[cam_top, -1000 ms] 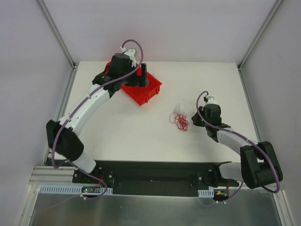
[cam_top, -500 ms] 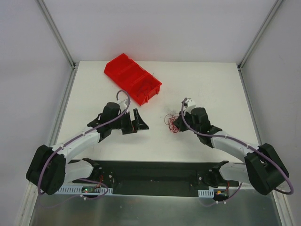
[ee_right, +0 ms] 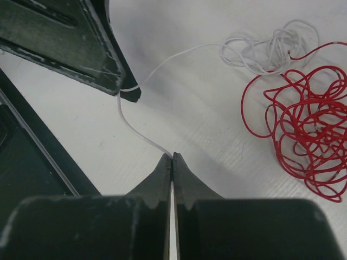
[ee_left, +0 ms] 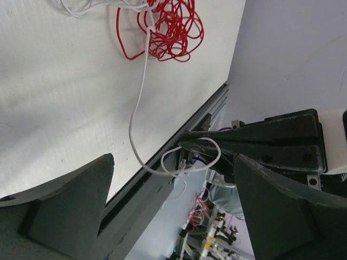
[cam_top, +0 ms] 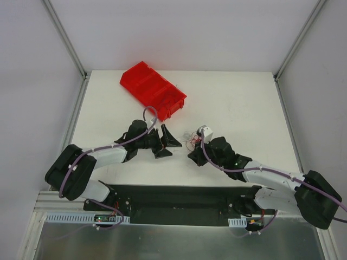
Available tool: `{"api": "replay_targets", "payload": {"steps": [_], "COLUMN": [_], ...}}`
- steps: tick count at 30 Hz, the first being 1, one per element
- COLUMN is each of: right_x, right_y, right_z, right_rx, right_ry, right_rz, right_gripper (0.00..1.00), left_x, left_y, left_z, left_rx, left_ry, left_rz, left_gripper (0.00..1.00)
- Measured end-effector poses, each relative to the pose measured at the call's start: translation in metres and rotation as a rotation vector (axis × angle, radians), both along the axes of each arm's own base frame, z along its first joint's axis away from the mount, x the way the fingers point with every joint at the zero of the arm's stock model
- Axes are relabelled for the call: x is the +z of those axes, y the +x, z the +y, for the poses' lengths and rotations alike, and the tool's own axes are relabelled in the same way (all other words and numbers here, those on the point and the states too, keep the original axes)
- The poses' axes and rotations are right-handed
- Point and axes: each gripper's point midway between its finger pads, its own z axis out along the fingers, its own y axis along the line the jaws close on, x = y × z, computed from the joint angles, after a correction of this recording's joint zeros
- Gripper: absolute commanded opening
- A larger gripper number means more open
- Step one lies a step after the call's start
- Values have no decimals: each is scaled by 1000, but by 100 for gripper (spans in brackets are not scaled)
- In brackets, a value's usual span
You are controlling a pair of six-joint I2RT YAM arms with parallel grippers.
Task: Untangle the cables
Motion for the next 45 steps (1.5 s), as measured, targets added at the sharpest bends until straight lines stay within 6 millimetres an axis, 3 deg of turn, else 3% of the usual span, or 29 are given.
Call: {"api": "replay_targets", "payload": {"steps": [2,6,10,14,19,25,27,29,32,34,39,41,43,45], "right_x": [-3,-4,-6,-15,-18,9,29,30,27,8,-47,-56,-60,-61], "right_y": [-5,-15,-21,-20,-10,23,43,49,73,87,77,76,79,83], "right_z": [2,8,11,0,-35,-82,-84,-74,-49,-37,-39,-42,-47,-54], "right_rx": [7,28,36,-12,-139,-328,-342,-292,-246,-233,-207,-224,-256,-299], "right_ry": [-8,-17,-34,-85,-174,-174,-156,-194,-257,-311,-445,-473,-490,-498], "right_rz": [2,-6,-12,0,2,-10,-11,11,43,70,186,200,199,198], "right_gripper": [0,2,16,50,84,92,90,86,84,76,63,48,17,6], "left_x": [-8,-15,-16,-17,-25,-17,-9,-8,-8,-9,-4,4,17,34], "left_y": [-5,-9,-6,-5,-11,-14,-13,-15,-21,-24,-30,-31,-31,-27], "left_z": [-7,-18,-22,-22,-14,-5,-8,-10,-13,-13,-7,-3,0,1], "left_rx": [-15,-43,-44,-53,-71,-100,-124,-144,-173,-184,-184,-176,-172,-166], "left_ry": [-15,-46,-68,-63,2,120,162,188,216,233,264,267,267,266], "left_rz": [40,80,78,51,15,-104,-161,-182,-193,-197,-216,-238,-272,-322], "left_gripper": [78,42,3,0,0,0,0,0,0,0,0,0,0,0]}}
